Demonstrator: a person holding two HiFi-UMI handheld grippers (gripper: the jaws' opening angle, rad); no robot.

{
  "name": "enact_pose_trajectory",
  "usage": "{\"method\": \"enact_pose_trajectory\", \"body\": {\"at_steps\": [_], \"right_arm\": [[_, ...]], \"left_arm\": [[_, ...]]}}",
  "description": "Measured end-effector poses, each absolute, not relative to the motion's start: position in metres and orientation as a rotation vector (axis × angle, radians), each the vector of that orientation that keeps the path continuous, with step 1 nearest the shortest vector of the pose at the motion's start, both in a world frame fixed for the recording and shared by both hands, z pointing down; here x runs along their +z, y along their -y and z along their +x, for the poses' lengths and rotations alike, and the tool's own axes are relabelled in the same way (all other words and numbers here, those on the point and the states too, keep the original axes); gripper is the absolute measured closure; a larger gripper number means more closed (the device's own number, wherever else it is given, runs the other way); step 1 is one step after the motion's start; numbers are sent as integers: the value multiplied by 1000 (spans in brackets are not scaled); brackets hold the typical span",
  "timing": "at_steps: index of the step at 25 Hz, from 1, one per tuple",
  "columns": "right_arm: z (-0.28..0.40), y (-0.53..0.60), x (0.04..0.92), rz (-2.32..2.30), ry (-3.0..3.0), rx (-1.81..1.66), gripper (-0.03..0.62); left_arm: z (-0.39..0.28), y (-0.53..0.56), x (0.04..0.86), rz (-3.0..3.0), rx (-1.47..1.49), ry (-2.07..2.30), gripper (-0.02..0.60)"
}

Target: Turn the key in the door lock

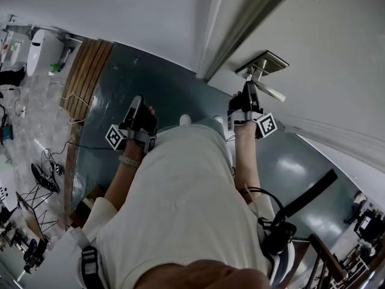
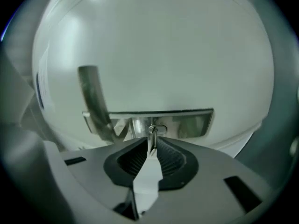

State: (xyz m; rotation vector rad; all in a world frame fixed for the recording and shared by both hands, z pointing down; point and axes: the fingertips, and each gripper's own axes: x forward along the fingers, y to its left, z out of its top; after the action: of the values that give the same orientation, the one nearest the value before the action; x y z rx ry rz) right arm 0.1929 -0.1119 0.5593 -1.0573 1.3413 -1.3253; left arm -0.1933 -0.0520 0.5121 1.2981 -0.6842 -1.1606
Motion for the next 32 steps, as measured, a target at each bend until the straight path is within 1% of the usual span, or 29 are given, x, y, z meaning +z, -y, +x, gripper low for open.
{"method": "enact_pose_trajectory", "body": {"at_steps": [2,3,5,7,10,12,14,21,25,29,32], "right_arm": [[194,98,548,-1368,-1679,-1229,549],[195,91,546,-1577,-1890,-1110,549],[199,79,546,-2047,-2299,-721,548],[195,72,542,-2403,-2584,-206,539],[176,74,539,-2598,-2809,404,517],[166,81,544,-2628,-2893,659,514],[162,89,548,-2643,-2925,796,514],[164,118,556,-2740,-2851,959,516],[169,125,557,-2840,-2748,913,516],[173,127,554,-2807,-2695,658,525],[176,128,555,-2721,-2633,288,525]], "left_arm": [[-197,53,515,1281,-1176,687,574],[-199,54,516,1272,-1185,688,574],[-200,56,516,1262,-1198,684,574],[-199,57,516,1262,-1199,675,574],[-197,58,514,1255,-1198,661,574],[-196,59,514,1246,-1201,654,574],[-196,59,513,1245,-1203,652,574],[-199,57,518,1237,-1218,661,574],[-202,55,521,1228,-1230,669,574],[-204,53,523,1218,-1241,674,574],[-204,52,524,1214,-1243,674,574]]}}
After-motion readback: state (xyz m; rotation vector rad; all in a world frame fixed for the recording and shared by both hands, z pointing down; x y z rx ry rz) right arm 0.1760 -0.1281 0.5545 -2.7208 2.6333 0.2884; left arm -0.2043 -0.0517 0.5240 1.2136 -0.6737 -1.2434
